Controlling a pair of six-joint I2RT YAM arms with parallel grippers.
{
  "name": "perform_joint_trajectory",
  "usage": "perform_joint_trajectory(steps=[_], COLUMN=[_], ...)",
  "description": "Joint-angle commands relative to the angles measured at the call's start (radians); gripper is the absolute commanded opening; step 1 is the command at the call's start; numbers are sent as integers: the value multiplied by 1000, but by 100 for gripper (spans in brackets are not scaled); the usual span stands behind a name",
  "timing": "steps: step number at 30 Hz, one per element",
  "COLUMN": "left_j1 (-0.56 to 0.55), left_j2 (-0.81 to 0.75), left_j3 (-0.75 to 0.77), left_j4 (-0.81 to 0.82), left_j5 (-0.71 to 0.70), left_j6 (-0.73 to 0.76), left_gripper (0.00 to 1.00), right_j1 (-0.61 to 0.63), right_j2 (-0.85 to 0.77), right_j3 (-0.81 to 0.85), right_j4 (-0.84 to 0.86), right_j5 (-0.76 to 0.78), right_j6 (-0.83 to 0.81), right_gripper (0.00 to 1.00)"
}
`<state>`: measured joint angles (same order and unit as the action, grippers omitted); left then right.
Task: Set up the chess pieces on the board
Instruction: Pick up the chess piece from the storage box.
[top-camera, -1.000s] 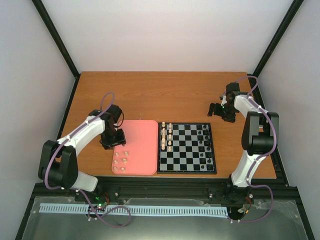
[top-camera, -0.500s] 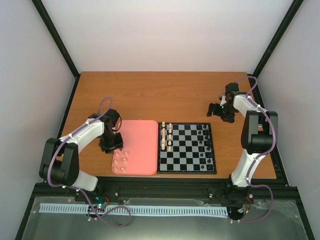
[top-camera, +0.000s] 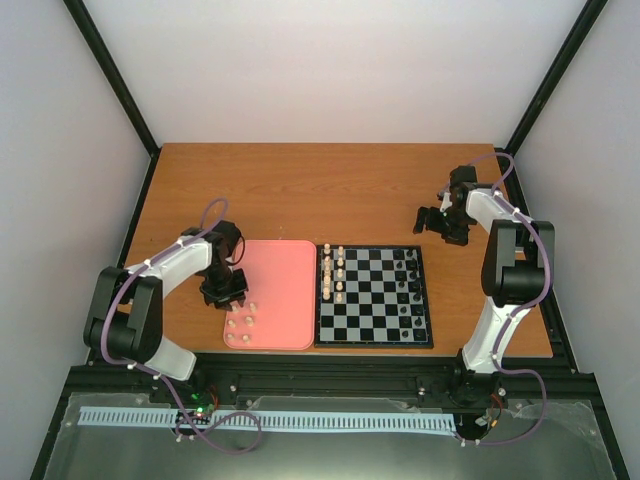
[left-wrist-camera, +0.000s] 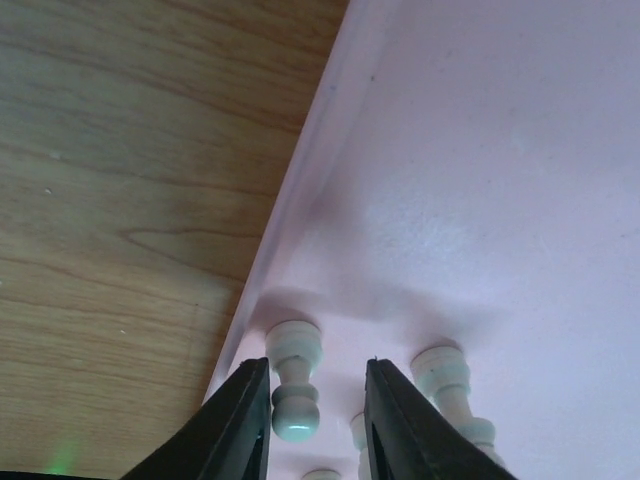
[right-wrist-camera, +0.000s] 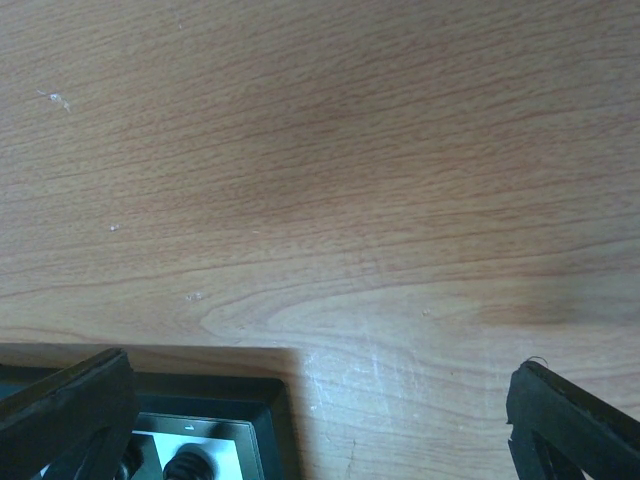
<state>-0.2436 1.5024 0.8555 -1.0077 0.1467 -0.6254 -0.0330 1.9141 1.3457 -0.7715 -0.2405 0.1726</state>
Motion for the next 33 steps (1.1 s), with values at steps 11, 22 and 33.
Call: perform_joint_trajectory(steps=[11, 22, 33], left_j1=[8, 6, -439], left_j2=[0, -24, 112], left_j3=[-23, 126, 526], left_j4=[12, -87, -315], left_j5=[12, -17, 29], left_j6=[6, 69, 115], left_gripper=[12, 1, 1], right_j1=[6, 5, 5], right_j2=[8, -3, -24], right_j3=[21, 14, 4], right_j4=[-5, -5, -5], right_j5=[3, 10, 21], right_j6=[-5, -7, -8], right_gripper=[100, 100, 100])
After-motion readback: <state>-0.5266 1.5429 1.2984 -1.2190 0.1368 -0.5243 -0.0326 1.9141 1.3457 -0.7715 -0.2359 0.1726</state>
